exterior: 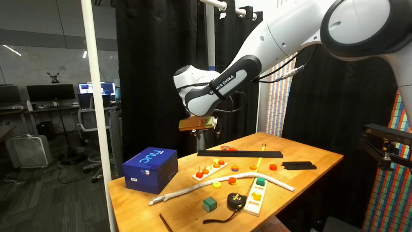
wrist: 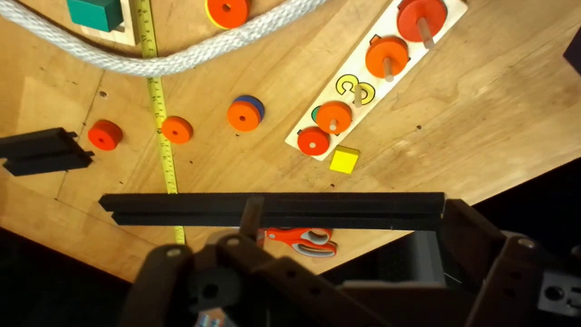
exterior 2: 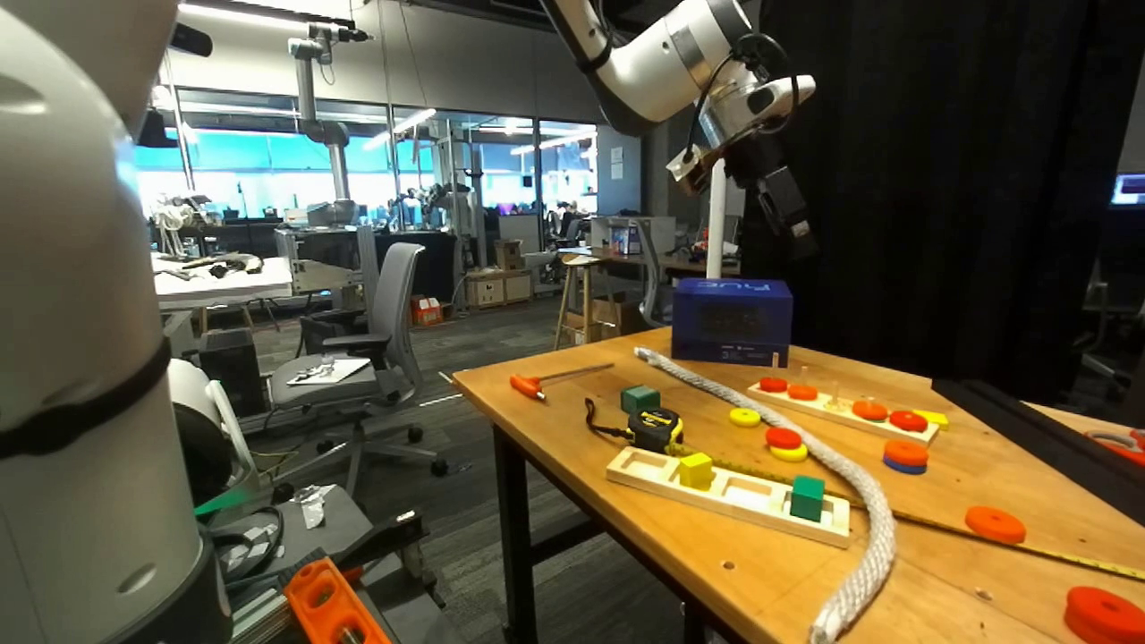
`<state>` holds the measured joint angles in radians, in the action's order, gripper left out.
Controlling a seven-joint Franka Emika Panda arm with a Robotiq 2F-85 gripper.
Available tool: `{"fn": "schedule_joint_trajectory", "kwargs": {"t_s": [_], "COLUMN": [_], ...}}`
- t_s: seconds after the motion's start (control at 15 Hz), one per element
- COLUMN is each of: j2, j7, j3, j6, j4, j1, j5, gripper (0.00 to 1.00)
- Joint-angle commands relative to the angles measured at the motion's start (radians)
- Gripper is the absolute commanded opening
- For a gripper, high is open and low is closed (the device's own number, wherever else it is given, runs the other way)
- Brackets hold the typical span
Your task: Remove one orange ring from the right side of the board and put it on the table
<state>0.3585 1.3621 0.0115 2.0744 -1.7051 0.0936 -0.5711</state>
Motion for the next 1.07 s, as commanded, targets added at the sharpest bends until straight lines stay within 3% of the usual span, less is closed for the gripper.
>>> {"fn": "schedule_joint_trajectory", "kwargs": {"t_s": [0.0,0.67,1.0], "j2": [0.05,0.085,0.099], "j7": [0.074,0.313,0.327], "j3": [0.042,0.095,0.105], "j6": [-0.059,-0.01,0.01], "j4": [0.105,0.114,0.106], "j1": [0.005,-0.042,-0.081], "j5": [0.115,0.407,0.492], "gripper": [1.0,1.0,1.0]}}
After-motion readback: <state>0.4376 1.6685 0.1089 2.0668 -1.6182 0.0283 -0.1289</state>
